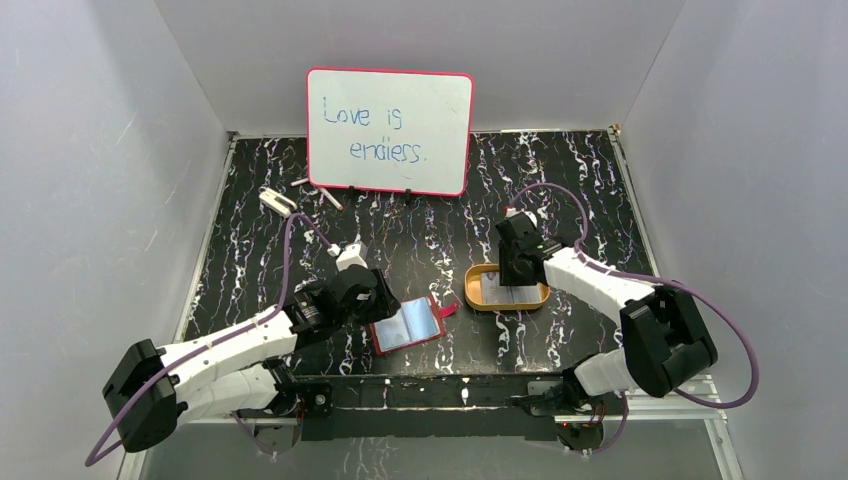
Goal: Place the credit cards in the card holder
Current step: Adjust the credit card in the storage box.
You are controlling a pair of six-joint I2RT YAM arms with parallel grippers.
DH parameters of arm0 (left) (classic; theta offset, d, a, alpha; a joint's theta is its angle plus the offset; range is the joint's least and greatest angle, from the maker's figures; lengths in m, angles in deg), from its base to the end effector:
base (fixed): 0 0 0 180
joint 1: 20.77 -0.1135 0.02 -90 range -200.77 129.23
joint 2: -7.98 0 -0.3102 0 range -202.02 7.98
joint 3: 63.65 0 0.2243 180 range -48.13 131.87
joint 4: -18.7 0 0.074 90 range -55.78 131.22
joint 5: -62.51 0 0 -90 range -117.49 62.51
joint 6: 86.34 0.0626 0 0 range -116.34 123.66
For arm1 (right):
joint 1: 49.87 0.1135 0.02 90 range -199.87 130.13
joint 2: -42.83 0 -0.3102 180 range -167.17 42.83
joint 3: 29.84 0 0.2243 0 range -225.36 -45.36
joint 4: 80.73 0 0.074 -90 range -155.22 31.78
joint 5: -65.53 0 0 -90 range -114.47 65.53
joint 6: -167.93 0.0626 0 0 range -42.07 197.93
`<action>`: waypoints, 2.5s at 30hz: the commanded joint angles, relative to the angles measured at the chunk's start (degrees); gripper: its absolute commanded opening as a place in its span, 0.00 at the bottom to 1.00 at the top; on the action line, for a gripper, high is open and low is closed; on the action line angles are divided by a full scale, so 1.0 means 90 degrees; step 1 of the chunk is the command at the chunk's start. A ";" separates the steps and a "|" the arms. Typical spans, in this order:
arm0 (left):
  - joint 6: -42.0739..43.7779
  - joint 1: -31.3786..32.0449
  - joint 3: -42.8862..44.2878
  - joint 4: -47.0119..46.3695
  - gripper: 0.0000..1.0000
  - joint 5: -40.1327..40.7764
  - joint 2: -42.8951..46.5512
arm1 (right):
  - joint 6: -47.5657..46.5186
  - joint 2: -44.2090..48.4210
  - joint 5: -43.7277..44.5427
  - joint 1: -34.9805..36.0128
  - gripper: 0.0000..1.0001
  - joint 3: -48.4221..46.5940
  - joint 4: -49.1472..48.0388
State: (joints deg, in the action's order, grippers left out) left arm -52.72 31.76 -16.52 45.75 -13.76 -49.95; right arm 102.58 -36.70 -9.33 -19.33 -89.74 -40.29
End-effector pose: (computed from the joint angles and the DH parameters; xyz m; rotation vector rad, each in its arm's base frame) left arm 0.1226 -0.1355 0.2516 -0.2145 2.3141 -0.7614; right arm 0.2167 0.1089 0.2267 -0.0407 2.5615 0.0155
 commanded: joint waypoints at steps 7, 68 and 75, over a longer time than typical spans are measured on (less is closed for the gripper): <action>0.0039 -0.0056 -0.0066 0.0050 0.43 0.0057 0.0126 | -0.0078 0.0402 0.0691 -0.0084 0.42 -0.0228 0.0738; 0.0074 -0.0073 0.0046 0.0078 0.43 0.0037 0.0214 | 0.0347 0.0205 0.0895 0.0210 0.24 0.0062 0.0589; 0.0027 -0.0068 0.0051 0.0020 0.43 -0.0060 0.0102 | 0.0358 0.0564 0.0080 -0.0306 0.25 0.0434 0.0255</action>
State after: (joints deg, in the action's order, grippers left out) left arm -52.85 31.45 -17.65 45.79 -13.86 -48.86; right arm 106.05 -34.09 -3.61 -19.35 -88.21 -36.79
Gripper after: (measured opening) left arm 0.433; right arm 0.242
